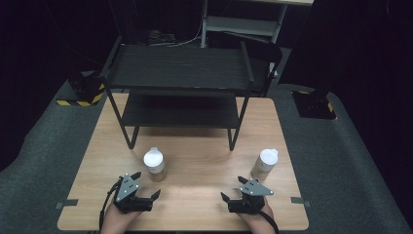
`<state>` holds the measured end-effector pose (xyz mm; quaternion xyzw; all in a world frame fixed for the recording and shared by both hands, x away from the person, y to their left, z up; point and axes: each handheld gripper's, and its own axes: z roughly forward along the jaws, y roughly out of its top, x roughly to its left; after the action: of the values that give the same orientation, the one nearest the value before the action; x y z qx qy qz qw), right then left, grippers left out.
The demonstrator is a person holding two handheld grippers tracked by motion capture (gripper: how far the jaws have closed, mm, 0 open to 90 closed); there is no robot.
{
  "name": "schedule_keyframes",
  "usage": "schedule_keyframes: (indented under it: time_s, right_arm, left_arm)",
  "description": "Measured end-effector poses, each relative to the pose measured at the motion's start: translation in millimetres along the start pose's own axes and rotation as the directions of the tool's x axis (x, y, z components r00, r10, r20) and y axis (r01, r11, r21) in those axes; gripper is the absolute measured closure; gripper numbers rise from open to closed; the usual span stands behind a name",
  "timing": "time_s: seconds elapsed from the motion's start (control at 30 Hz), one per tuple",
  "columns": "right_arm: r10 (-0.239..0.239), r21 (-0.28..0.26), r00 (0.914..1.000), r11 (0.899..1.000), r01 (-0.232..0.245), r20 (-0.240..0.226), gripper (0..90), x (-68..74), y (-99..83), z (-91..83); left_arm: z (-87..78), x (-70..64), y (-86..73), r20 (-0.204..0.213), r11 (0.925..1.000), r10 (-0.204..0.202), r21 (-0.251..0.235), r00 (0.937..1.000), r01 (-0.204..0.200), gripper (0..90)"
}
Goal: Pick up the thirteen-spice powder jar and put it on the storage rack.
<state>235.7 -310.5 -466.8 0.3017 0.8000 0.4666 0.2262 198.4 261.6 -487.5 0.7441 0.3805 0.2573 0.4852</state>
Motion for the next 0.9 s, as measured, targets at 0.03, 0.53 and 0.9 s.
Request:
schedule_keyframes:
  time_s: [0.03,0.53,0.9]
  right_arm:
    - [-0.022,-0.01,0.9998,1.0,0.022,0.001,10.5,0.0,-1.5,0.0]
    - [0.048,-0.021,0.9963,0.999,-0.046,0.072,0.0,0.5,-8.8,-11.0]
    - [0.049,-0.03,0.9946,0.998,-0.046,0.092,0.0,3.1,-10.8,-12.3]
  left_arm:
    - [0.6,-0.9,0.5,-0.003,1.0,0.001,0.002,1.0,0.0,1.8]
    - [1.9,-6.7,1.8,0.003,0.999,0.045,0.005,0.999,-0.045,1.8]
    - [3.7,-4.0,1.8,0.008,0.9995,0.03,0.0,0.9995,-0.03,1.4]
